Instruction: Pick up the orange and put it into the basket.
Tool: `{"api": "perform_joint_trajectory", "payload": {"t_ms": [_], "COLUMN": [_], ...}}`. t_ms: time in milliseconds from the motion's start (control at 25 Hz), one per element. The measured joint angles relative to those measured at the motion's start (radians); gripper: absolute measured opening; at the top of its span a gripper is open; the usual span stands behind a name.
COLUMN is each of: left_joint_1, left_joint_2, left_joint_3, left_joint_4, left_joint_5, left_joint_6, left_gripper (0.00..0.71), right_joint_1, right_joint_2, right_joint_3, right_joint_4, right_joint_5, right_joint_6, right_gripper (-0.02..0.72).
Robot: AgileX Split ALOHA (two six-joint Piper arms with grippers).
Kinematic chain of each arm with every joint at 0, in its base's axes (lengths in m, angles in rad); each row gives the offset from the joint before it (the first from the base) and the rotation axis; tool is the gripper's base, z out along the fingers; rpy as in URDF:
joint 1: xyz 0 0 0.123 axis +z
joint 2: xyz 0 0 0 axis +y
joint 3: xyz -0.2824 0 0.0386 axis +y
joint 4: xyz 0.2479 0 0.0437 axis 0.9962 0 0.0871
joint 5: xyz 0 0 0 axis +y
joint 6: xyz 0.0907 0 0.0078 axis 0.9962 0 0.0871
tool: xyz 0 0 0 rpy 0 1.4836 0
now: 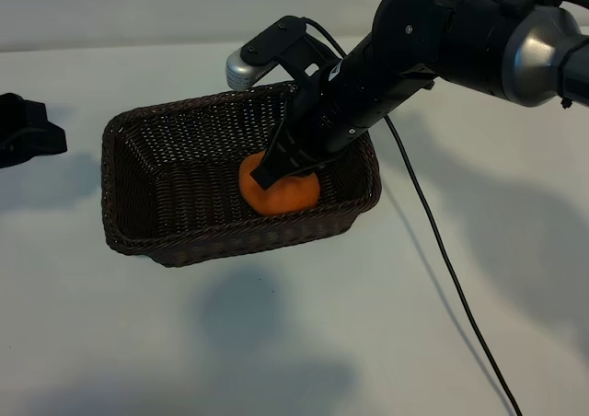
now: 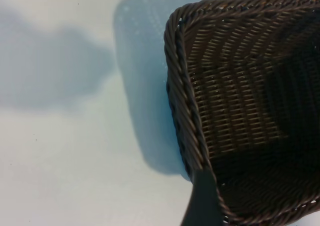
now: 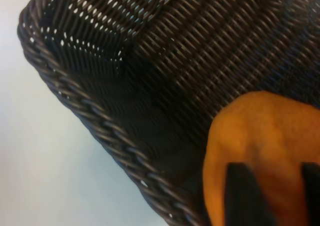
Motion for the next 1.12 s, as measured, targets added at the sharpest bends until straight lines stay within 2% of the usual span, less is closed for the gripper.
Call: {"api": "perform_joint_trajectory", "payload": {"t_ms": [160,240,360,560,720,800,920,1120], "left_joint_1": [0.0,0.0,0.0,0.0,0.0,0.0,0.0,0.0], "left_joint_2": [0.0,0.0,0.0,0.0,0.0,0.0,0.0,0.0], "left_joint_3": [0.0,0.0,0.0,0.0,0.0,0.0,0.0,0.0], "left_joint_4": [0.0,0.0,0.0,0.0,0.0,0.0,0.0,0.0], "left_joint_5": [0.0,0.0,0.0,0.0,0.0,0.0,0.0,0.0], "left_joint_6": [0.007,0.01,0.01,0.012,0.012,0.012,0.012,0.012], "left_gripper": [0.588,0.588,0.588,0.588,0.588,0.588,0.588,0.588], "right_joint_1": [0.0,0.0,0.0,0.0,0.0,0.0,0.0,0.0], "right_joint_2": [0.0,0.0,0.0,-0.013,-0.072,-0.108,-0.161,-0.246], "right_joint_3": [-0.001,-0.001,-0.001,-0.001,-0.001,-0.001,-0.001,-0.001], "right_joint_4": [0.005,0.005,0.005,0.001,-0.036,-0.082,-0.207,-0.477], "right_joint_5": [0.0,0.0,0.0,0.004,0.006,0.013,0.034,0.093], "right_joint_6": [0.0,0.004,0.023,0.026,0.054,0.1,0.228,0.468], "right_gripper": [0.619,0.687,0.697,0.652,0.635,0.633,0.627,0.619]}}
